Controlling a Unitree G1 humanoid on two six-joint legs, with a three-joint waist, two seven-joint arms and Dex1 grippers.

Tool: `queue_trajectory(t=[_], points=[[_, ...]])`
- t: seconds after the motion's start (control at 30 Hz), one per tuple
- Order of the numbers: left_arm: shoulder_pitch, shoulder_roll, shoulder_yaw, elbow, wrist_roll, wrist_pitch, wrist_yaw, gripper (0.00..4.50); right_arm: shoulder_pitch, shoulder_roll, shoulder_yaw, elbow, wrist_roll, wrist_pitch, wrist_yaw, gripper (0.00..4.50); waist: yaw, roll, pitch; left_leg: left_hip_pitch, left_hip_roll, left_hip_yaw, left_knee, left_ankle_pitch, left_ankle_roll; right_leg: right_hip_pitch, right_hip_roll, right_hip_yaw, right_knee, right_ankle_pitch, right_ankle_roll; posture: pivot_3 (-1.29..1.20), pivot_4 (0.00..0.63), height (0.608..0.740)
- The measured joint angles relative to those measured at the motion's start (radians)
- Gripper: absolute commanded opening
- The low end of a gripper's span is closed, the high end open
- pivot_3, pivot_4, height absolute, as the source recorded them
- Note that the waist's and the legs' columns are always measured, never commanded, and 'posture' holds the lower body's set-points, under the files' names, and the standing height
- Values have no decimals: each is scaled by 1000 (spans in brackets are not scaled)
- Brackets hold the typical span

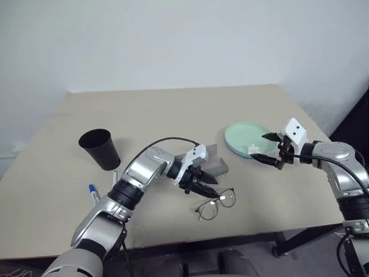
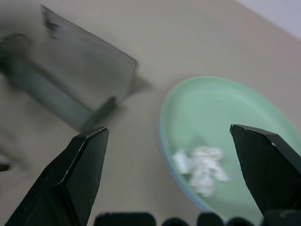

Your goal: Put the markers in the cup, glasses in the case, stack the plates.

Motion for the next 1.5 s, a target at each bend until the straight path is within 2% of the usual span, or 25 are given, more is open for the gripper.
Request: queue_trajectory(t=[0.17, 0.57, 0.67, 0.87, 0.9, 1.3, 1.5], points=[[14, 21, -24, -21, 3, 18, -1, 2816, 96, -47, -2, -149, 103, 61, 122, 4475, -1, -1, 0, 0, 0, 1, 1, -1, 1, 0, 0, 0, 0, -1, 1, 0, 0, 740], [14, 14, -82, -37, 56, 11, 18, 2816, 99, -39, 6, -60, 117, 76, 121, 4475, 0, -1, 0, 1, 0, 1, 3, -1, 1, 1, 0, 0, 0, -1, 1, 0, 0, 740], [14, 0, -94, -26, 75, 11, 22, 2249, 98, -37, 8, -58, 116, 73, 113, 4500, 0, -1, 0, 0, 0, 1, 3, -1, 1, 1, 0, 0, 0, -1, 1, 0, 0, 740], [13, -24, -96, 2, 82, 11, 22, 120, 94, -21, 24, -41, 99, 66, 92, 4500, 0, -1, 0, 1, 0, 1, 3, -1, 1, 1, 0, 0, 0, -1, 1, 0, 0, 740], [13, -29, -96, 6, 82, 11, 22, 52, 94, -21, 24, -41, 99, 64, 91, 4500, 0, -1, 0, 0, 0, 1, 3, -1, 1, 1, 0, 0, 0, -1, 1, 0, 0, 740], [12, -35, -92, 18, 84, -7, 28, 52, 93, -19, 24, -34, 82, 49, 69, 4500, 0, -1, 0, 1, 0, 1, 3, -1, 1, 1, 0, 0, 0, -1, 1, 0, 0, 740], [-66, -55, 34, 63, 35, 3, 53, 52, 86, -14, 25, -15, 79, 37, 69, 4500, 0, -1, 0, 0, 0, 1, 4, -1, 1, 1, 0, 0, 1, -1, 1, 0, 0, 740]])
